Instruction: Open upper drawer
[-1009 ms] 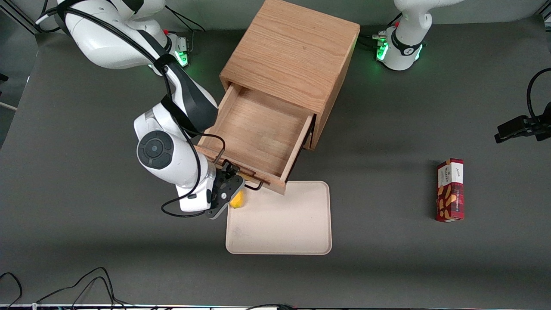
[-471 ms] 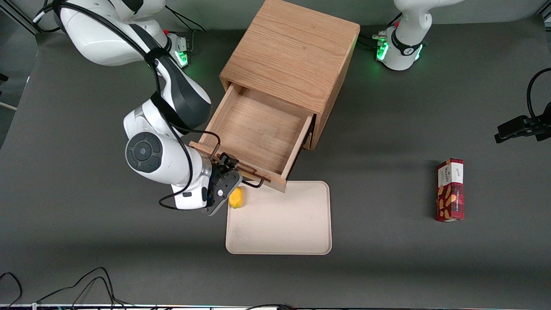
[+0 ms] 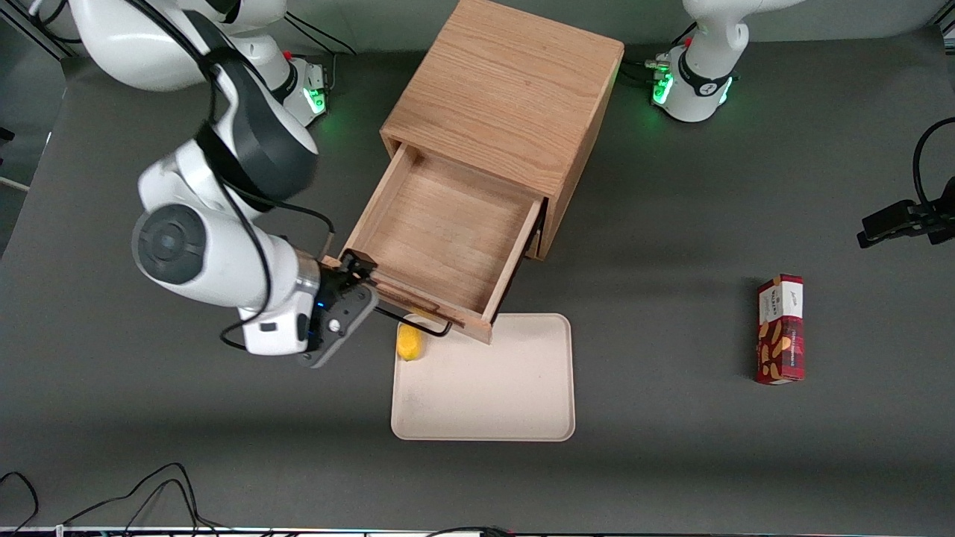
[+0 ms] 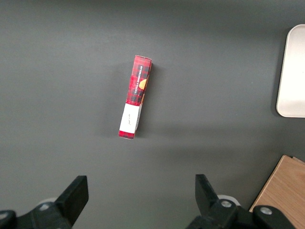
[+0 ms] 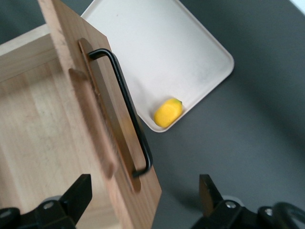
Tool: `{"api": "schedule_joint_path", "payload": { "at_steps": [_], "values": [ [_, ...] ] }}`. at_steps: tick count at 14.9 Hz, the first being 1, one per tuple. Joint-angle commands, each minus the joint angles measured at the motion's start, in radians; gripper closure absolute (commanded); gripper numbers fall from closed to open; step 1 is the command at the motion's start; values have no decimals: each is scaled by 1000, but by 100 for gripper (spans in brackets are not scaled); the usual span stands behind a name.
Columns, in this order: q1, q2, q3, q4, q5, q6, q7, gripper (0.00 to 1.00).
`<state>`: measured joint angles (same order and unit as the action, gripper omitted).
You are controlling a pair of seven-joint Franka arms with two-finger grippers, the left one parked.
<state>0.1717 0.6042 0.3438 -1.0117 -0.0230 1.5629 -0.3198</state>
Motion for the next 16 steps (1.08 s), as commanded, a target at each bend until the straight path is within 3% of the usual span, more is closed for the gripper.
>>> {"api": "schedule_joint_path", "payload": {
  "at_steps": [1,6,11,14,16],
  "values": [
    [-9,-93,-3,-27,-26,-41,-7,0],
    [-72,-262,-3,-184,-28,-95,2,0],
    [-228,-518,6,-483,-14,-70,86,0],
    [-319,-610,8,-574,-11,-60,106,0],
    [-379,-630,11,-596,30,-43,116,1]
  ]
}}
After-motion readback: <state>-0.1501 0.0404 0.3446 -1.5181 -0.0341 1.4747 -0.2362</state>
